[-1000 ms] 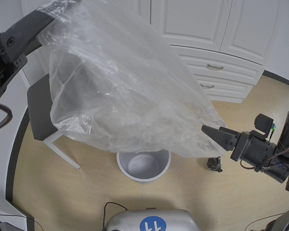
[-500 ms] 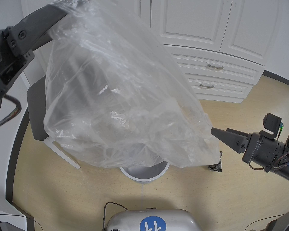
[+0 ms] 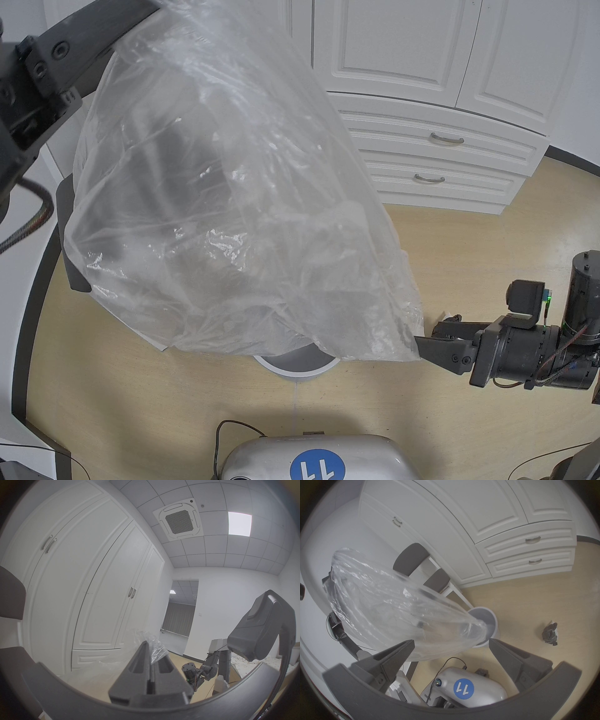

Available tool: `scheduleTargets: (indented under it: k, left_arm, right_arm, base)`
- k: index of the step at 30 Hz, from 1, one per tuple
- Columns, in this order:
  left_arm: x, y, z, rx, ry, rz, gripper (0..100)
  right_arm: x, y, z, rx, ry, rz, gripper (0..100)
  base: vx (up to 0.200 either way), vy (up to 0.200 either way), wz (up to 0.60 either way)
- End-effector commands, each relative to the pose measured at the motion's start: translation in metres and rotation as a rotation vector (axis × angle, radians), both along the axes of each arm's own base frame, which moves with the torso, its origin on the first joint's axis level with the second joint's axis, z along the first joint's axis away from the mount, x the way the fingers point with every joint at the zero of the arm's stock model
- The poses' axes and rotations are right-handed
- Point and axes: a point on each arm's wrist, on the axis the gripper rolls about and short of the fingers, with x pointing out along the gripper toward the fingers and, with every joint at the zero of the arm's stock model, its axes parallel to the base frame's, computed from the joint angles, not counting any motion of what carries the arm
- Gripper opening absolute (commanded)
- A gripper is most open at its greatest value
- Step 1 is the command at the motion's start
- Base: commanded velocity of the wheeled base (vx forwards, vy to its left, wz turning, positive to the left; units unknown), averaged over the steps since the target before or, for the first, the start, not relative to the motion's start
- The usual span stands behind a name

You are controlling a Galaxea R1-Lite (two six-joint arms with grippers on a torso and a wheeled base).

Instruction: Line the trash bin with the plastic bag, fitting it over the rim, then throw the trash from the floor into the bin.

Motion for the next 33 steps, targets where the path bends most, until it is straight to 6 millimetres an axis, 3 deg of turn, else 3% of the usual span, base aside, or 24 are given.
scheduleTargets:
  k: [1,11,20,27,33]
  left_arm:
    - [-0.004,0.000,0.001,-0.005,-0.004,-0.021,0]
    - [-0.009,-0.001,0.004,-0.032,-0.027,-0.044,0]
    - [-0.020,0.010,0.007,-0.055,-0.050,-0.056,0]
    - [-0.025,0.016,0.011,-0.075,-0.067,-0.059,0]
    - [-0.028,0.019,0.013,-0.080,-0.078,-0.067,0]
  right_arm:
    - [0.006,0.009,-0.010,-0.004,0.043,0.010,100]
    - [0.017,0.013,-0.012,0.057,0.048,-0.023,100]
    - [0.033,0.005,0.009,0.256,0.018,-0.105,100]
    - [0.041,-0.001,0.014,0.298,0.024,-0.121,100]
    - [0.038,-0.003,0.021,0.368,0.038,-0.118,100]
  base:
    - [0.000,0.000,0.00]
    - [0.000,0.000,0.00]
    - [0.000,0.000,0.00]
    - [0.000,0.000,0.00]
    - [0.000,0.000,0.00]
